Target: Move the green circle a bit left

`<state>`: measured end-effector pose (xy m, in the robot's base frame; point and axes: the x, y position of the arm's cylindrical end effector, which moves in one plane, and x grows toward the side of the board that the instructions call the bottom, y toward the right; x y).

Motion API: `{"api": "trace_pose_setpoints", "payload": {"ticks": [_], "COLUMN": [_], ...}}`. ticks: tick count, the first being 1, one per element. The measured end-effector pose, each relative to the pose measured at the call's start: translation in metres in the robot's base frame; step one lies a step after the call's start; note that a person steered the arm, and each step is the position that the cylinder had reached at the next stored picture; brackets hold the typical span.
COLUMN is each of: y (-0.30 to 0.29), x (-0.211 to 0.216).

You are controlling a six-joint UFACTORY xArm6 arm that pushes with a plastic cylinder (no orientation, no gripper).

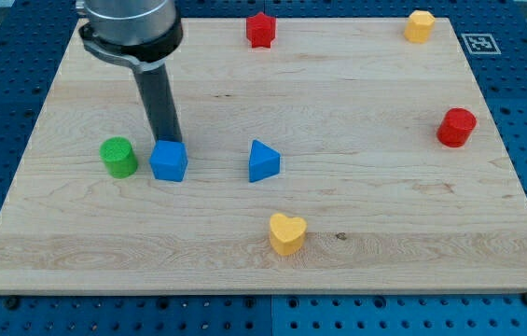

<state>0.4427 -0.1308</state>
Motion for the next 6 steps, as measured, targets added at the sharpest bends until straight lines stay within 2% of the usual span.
{"api": "trace_pose_setpoints", "payload": {"ticks": [3, 6], "y": [-0.04, -0.056], "x": [0.0, 0.0]}}
